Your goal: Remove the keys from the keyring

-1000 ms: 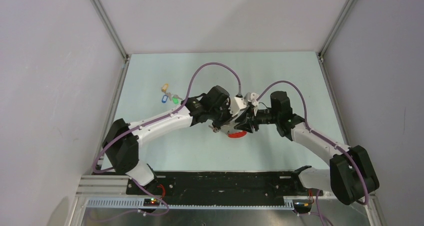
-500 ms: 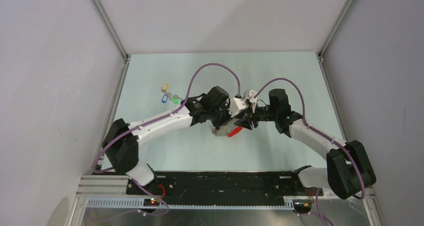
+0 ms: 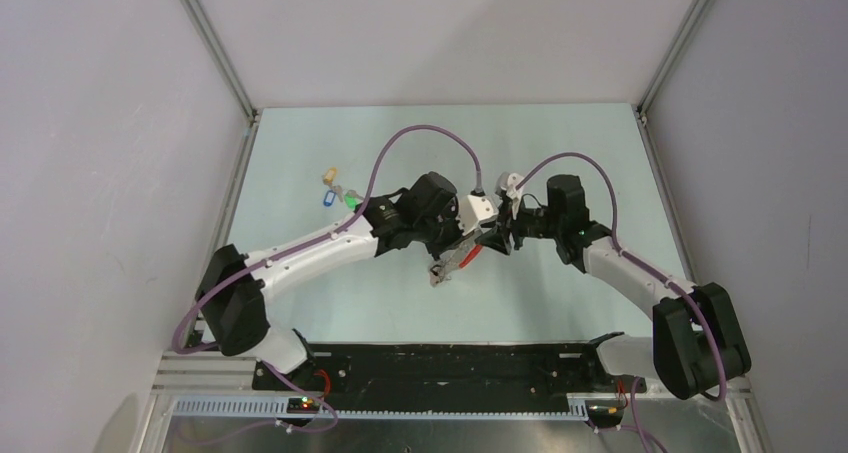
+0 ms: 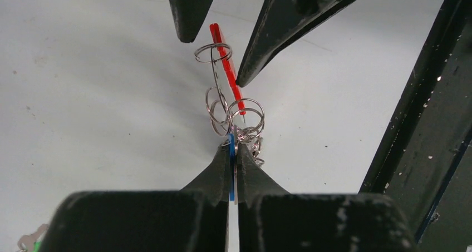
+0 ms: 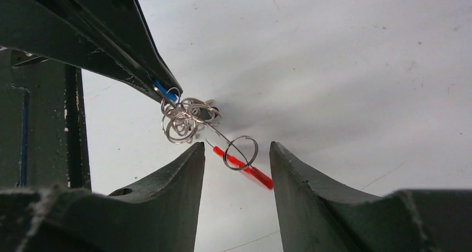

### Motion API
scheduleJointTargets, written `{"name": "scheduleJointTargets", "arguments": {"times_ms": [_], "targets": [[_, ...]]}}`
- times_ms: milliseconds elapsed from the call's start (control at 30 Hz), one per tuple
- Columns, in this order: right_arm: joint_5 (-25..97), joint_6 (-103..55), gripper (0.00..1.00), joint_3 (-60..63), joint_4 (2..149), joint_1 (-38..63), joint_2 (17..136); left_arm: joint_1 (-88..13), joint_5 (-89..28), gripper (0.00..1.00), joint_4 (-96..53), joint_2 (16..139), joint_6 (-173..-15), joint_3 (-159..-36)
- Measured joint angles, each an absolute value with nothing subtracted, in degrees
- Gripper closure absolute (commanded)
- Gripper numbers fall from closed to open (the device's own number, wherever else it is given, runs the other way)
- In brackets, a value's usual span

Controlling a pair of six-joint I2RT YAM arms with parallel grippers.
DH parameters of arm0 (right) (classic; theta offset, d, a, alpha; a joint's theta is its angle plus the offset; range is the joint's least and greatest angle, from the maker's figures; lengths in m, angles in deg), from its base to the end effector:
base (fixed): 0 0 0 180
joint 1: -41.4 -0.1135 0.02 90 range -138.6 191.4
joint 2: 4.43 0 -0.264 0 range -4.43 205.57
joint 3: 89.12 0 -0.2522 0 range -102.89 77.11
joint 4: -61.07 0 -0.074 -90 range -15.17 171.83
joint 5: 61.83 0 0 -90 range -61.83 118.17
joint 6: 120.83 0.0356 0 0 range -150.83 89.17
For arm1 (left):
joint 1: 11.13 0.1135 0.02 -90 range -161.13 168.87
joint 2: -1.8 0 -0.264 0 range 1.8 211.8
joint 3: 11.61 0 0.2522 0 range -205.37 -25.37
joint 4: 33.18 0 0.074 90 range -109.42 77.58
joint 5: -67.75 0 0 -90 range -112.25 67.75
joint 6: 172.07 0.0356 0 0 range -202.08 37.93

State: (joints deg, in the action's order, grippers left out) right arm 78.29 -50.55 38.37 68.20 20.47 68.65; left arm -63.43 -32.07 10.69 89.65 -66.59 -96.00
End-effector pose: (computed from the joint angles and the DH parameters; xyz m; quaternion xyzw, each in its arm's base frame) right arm 0.2378 0.1202 0.2325 -0.4747 0.6509 0.3674 0.4647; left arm 0.2005 -0.2694 0.2819 0.5433 0.7530 -0.1901 0.3188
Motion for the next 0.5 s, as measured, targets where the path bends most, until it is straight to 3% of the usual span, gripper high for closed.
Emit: {"name": "scheduleJointTargets", "arguments": {"times_ms": [267, 333, 400, 433, 500], "targets": [[80.33, -50.49, 0.51, 38.37, 66.21, 20.05, 69.31, -64.24, -32.01, 1.0, 10.06, 88.93, -66.0, -96.0], [80.61, -50.79, 0.64, 38.37, 66.23, 19.73, 69.61, -64.26, -31.85, 1.0, 10.1, 88.93, -65.93, -96.0], [81.27, -51.23, 0.88, 38.37, 66.27, 19.55, 69.68, -64.28, -31.66, 1.0, 10.06, 88.93, -65.65, -95.98], [81.73, -51.43, 0.95, 38.37, 66.3, 19.44, 69.7, -64.28, -31.48, 1.0, 10.06, 88.91, -65.56, -96.0], [82.84, -51.75, 1.0, 38.4, 66.73, 19.38, 69.7, -64.24, -30.41, 1.0, 10.3, 88.82, -65.41, -95.98]]}}
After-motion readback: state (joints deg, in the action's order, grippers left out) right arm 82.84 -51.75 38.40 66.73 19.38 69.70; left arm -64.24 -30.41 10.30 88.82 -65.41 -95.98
